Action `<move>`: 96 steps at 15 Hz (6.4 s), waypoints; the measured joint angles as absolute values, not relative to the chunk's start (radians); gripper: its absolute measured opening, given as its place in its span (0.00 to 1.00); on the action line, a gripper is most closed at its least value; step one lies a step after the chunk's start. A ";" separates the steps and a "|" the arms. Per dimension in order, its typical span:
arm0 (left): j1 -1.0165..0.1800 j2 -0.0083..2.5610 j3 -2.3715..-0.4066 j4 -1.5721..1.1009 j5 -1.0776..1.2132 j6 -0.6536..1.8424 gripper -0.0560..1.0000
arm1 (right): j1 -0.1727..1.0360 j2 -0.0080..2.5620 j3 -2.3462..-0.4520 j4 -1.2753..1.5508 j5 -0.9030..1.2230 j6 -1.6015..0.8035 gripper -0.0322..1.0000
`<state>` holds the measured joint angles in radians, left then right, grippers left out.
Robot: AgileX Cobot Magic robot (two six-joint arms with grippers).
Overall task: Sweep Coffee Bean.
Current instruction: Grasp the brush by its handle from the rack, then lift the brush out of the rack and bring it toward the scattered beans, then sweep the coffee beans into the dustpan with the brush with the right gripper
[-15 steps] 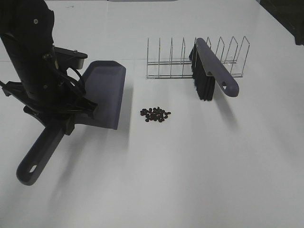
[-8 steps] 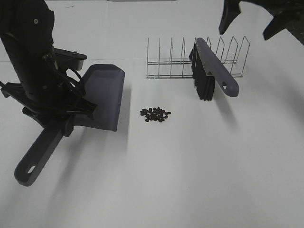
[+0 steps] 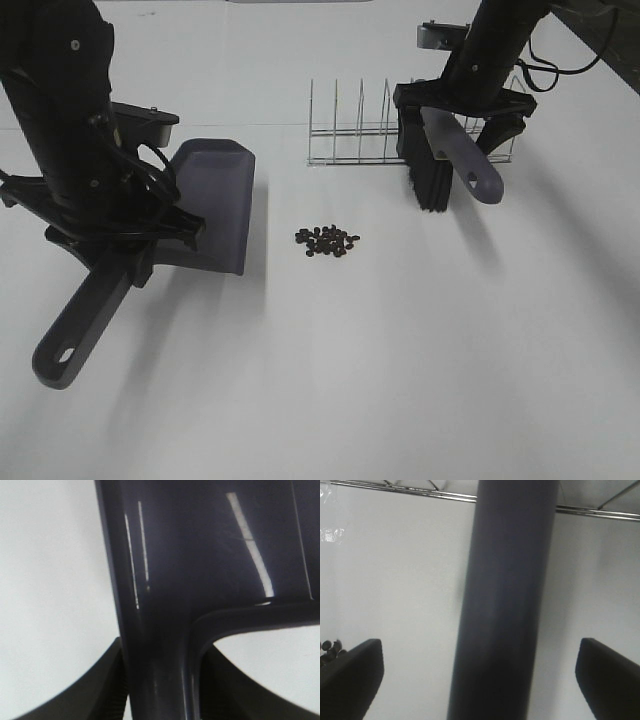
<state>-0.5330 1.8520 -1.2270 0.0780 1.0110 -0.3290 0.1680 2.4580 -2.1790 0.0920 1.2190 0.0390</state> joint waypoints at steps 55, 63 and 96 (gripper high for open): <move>-0.584 2.121 -1.276 0.224 0.886 -0.283 0.36 | 0.513 2.240 -1.681 -0.268 1.229 0.405 0.29; -0.584 2.122 -1.276 0.225 0.882 -0.280 0.36 | 0.546 2.354 -1.873 0.013 1.234 0.404 0.29; -0.584 2.122 -1.276 0.199 0.882 -0.321 0.36 | 0.546 2.047 -1.664 -0.294 1.236 0.309 0.28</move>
<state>-0.5840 2.1220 -1.2760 0.1990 0.8820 -0.3210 0.5460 2.0470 -1.6640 -0.2940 1.2360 0.3090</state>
